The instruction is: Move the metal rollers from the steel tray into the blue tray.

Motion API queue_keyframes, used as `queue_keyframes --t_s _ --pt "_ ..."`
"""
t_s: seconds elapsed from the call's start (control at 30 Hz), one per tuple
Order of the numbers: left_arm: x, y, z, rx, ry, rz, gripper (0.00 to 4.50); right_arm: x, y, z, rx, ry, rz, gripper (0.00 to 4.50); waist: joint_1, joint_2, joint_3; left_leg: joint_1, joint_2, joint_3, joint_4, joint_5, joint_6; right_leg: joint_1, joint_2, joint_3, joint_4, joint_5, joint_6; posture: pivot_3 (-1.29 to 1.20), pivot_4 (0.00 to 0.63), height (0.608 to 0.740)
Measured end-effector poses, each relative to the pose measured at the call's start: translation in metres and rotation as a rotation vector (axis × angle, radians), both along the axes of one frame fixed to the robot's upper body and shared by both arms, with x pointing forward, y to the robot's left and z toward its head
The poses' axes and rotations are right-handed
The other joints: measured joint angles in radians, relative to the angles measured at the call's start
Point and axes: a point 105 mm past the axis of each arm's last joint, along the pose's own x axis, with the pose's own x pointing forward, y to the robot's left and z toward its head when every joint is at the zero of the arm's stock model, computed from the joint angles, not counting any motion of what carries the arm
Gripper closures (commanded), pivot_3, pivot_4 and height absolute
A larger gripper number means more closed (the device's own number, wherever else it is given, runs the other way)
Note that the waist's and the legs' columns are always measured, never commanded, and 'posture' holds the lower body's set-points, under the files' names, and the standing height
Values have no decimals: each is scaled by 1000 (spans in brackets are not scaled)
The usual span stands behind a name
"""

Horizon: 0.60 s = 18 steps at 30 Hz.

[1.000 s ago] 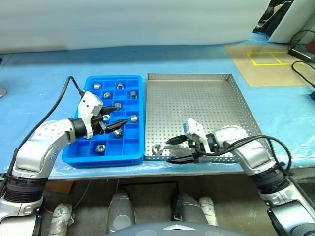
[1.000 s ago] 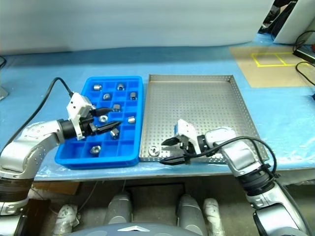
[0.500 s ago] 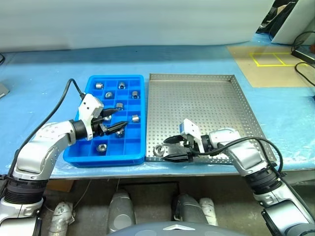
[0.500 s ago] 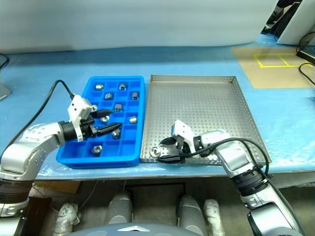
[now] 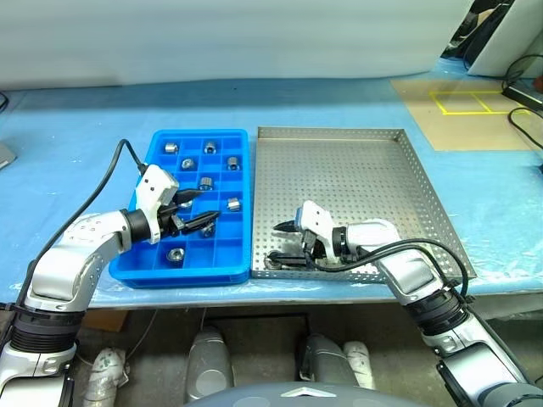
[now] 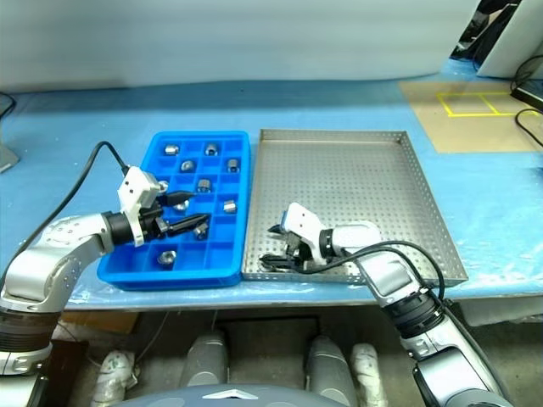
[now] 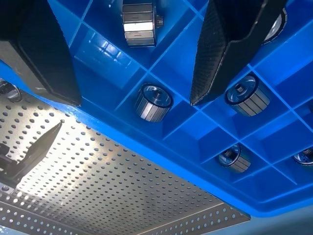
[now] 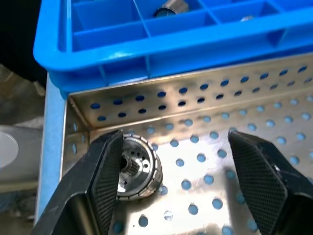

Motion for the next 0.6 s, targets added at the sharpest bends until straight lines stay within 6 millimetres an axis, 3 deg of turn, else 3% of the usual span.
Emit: queue_keyframes --t_s 0.2,0.4,0.5,0.6 --pt "-1 -2 -1 0 3 -1 762 -10 -4 -11 -17 22 3 908 0 0 0 1 0 0 0 0 0 0 0 0 0 0 0 57 150 740" --pt "0 -4 -2 -2 8 -5 762 -17 6 -14 -17 20 21 908 -3 -1 -2 1 1 0 -1 0 0 0 0 0 0 0 0 54 150 740" --pt "1 -7 -1 5 4 -12 762 -20 11 -16 -18 19 35 1534 -3 -2 -3 2 1 0 -2 0 0 1 0 0 0 0 0 57 150 740" --pt "2 -9 1 8 -4 -19 762 -27 9 -18 -12 20 42 2537 -1 -3 -3 3 1 0 -2 0 0 2 0 0 -1 0 0 58 150 740"
